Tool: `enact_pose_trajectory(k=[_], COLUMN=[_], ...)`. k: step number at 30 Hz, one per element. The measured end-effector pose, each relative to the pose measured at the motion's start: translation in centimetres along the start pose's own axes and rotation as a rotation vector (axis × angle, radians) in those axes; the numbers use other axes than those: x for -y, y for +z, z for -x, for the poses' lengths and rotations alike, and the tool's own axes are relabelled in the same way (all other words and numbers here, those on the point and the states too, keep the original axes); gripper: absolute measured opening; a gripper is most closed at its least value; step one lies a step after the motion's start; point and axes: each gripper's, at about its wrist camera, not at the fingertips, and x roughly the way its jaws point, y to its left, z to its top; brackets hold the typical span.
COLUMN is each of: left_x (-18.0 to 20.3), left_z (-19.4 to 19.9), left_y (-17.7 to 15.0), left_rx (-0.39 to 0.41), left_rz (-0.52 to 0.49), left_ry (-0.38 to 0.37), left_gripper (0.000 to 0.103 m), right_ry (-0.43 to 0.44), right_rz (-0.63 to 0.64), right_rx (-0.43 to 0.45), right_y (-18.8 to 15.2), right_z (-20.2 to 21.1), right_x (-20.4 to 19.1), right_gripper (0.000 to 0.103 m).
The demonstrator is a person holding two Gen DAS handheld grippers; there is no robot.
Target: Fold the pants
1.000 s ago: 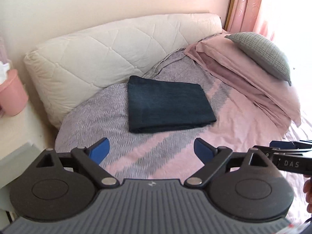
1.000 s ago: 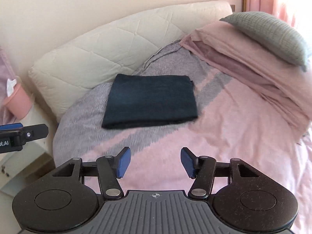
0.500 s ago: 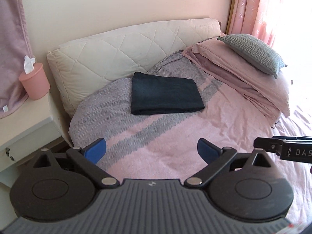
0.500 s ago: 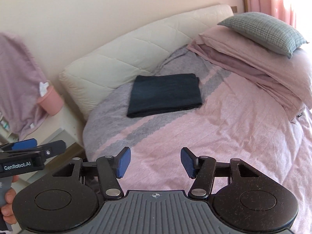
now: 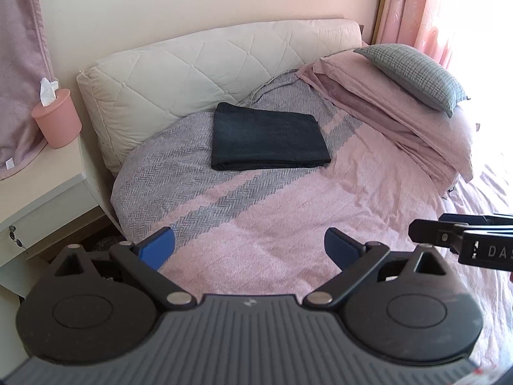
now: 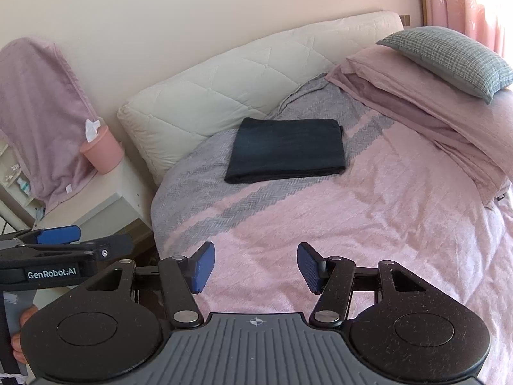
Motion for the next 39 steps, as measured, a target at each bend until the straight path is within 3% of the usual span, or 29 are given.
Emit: enact_pose_trajectory(k=[19, 39], left_x=[0.3, 0.6], left_z=[-2.2, -2.4], left_y=[0.4, 0.2], left_rx=[-0.047, -0.044], left_rz=[-0.008, -0.017], left_ry=[0.002, -0.009], left_gripper=[0.098, 0.097], right_ry=[-0.019, -0.02], right_rz=[-0.001, -0.003], right_rx=[-0.063, -0.058], right_y=[0.5, 0.6], right_z=[-2.2, -2.4], right_x=[0.7, 1.0], right_gripper=[0.054, 0.054])
